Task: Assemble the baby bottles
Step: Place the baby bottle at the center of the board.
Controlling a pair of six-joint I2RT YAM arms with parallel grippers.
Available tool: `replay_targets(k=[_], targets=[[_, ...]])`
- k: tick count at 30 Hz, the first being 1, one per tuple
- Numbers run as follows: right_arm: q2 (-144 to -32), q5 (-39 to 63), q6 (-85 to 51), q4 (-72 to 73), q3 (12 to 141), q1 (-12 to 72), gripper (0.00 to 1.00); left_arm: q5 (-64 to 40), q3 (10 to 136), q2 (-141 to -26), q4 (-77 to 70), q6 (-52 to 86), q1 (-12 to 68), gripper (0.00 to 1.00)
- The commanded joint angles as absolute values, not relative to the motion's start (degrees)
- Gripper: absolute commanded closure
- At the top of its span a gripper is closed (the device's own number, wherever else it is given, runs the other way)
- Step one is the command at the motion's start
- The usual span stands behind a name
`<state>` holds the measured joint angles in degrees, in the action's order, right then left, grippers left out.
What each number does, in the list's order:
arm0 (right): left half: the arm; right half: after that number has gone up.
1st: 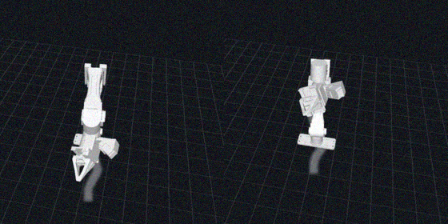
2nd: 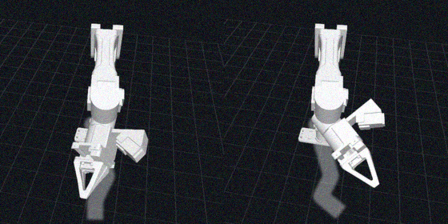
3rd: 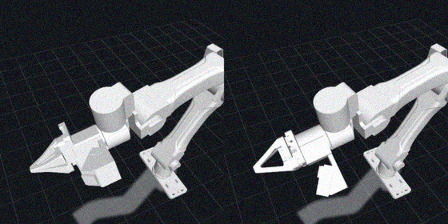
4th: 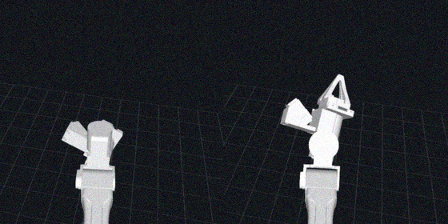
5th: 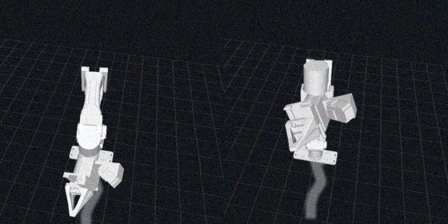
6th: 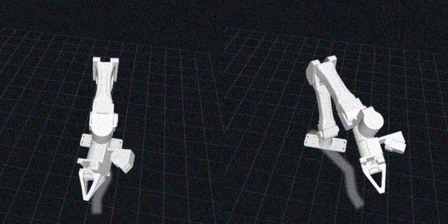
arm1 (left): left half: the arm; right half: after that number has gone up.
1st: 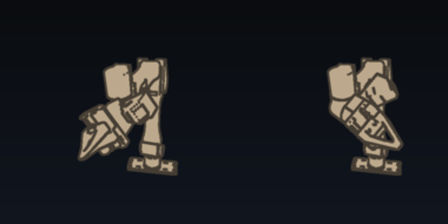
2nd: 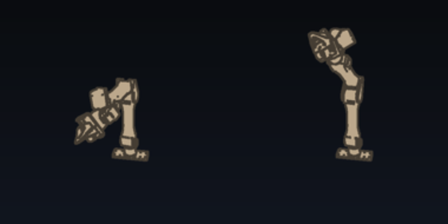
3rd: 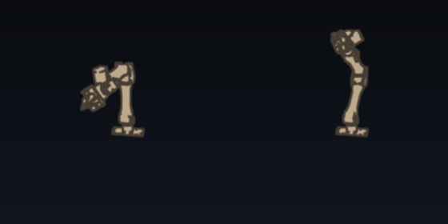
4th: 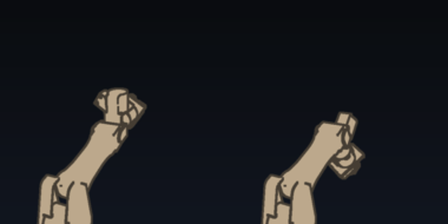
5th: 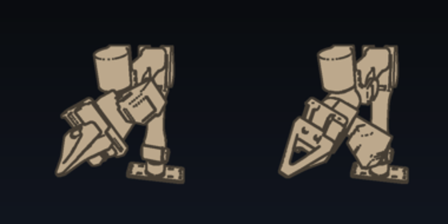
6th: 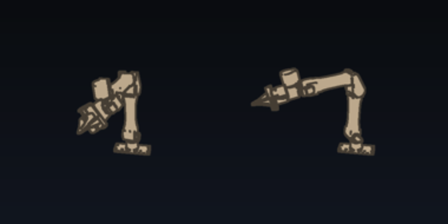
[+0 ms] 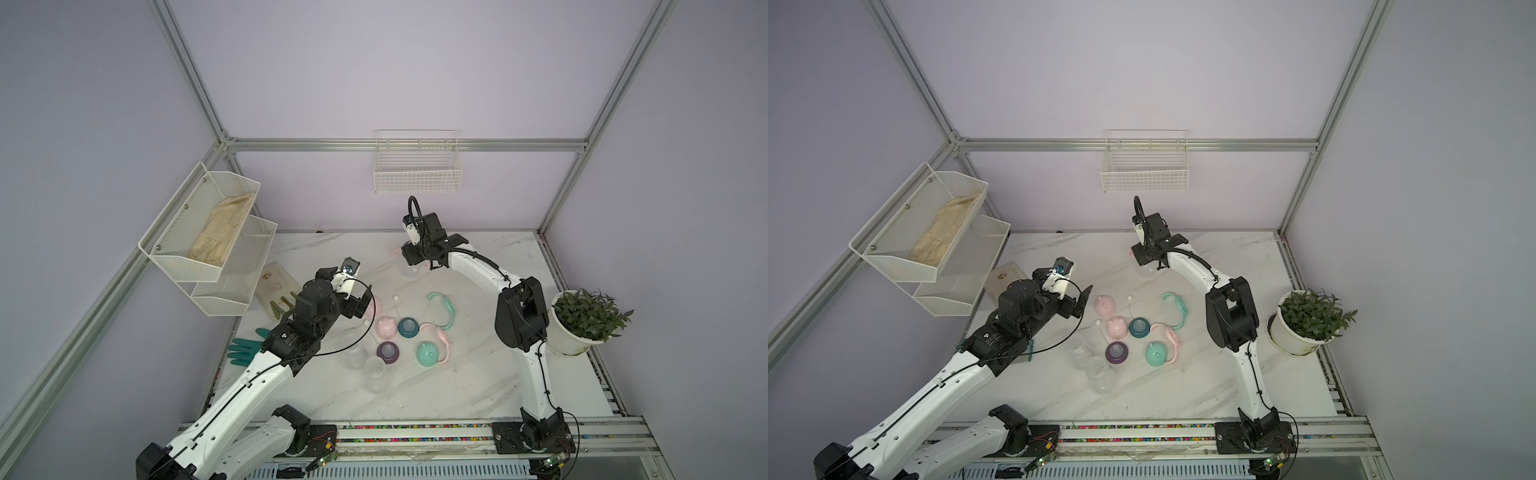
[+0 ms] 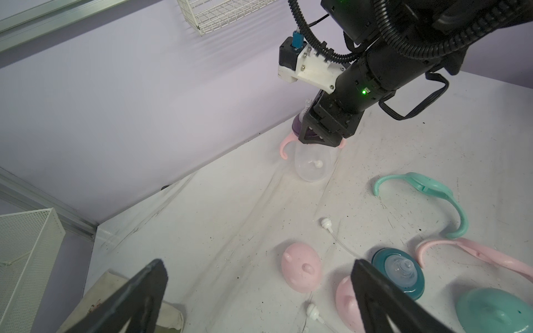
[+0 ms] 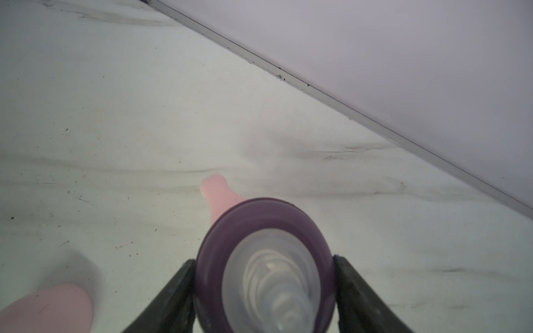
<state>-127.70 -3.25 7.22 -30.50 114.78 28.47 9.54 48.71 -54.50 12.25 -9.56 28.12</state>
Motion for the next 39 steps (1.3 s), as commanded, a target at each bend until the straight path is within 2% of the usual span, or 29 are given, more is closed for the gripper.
replay_targets(k=[1,2,4,5,13,23,33,39], targets=[[-129.2,-2.1,8.8,-33.7,116.6,28.8,0.41,7.7,53.4,-55.4,12.3,-7.9,27.3,0.0],[-129.2,-1.9,8.7,-33.9,116.8,28.8,0.39,7.6,53.6,-55.6,12.6,-7.9,27.2,0.0],[-129.2,-1.6,8.6,-34.3,117.5,28.8,0.27,7.3,53.9,-56.2,12.9,-7.5,26.8,0.0],[-129.1,-1.4,8.6,-34.4,117.7,28.8,0.24,7.2,53.9,-56.5,13.0,-7.3,26.7,0.0],[-125.8,1.7,7.8,-33.0,118.5,28.8,0.11,5.0,54.3,-59.4,13.0,-5.6,25.4,0.0],[-119.1,-3.8,5.9,-34.5,120.9,28.8,0.1,1.0,57.2,-67.9,16.9,-5.0,23.9,0.0],[-98.2,-7.4,1.8,-29.8,102.7,28.8,0.09,-2.8,65.4,-83.1,23.0,-1.4,23.6,0.0],[-91.2,-8.6,0.9,-28.0,92.5,28.9,0.09,-5.0,74.0,-92.6,32.7,-0.1,23.6,0.0]])
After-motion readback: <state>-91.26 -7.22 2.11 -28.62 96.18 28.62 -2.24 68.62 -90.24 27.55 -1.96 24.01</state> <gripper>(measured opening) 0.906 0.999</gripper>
